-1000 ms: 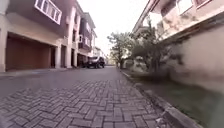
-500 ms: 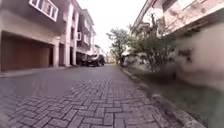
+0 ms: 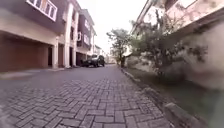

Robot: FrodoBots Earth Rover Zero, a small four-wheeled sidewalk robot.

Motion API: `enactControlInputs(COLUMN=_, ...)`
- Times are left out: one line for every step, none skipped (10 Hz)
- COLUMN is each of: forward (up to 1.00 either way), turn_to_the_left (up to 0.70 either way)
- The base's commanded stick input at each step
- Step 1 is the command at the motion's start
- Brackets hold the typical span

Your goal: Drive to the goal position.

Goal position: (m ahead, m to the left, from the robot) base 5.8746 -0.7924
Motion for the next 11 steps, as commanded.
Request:
enactControlInputs(forward=0.70, turn_to_the_left=0.00)
enactControlInputs(forward=0.70, turn_to_the_left=0.00)
enactControlInputs(forward=0.70, turn_to_the_left=0.00)
enactControlInputs(forward=0.70, turn_to_the_left=0.00)
enactControlInputs(forward=0.70, turn_to_the_left=0.00)
enactControlInputs(forward=0.70, turn_to_the_left=0.00)
enactControlInputs(forward=0.70, turn_to_the_left=0.00)
enactControlInputs(forward=0.70, turn_to_the_left=0.00)
enactControlInputs(forward=0.70, turn_to_the_left=0.00)
enactControlInputs(forward=0.70, turn_to_the_left=0.00)
enactControlInputs(forward=0.70, turn_to_the_left=0.00)
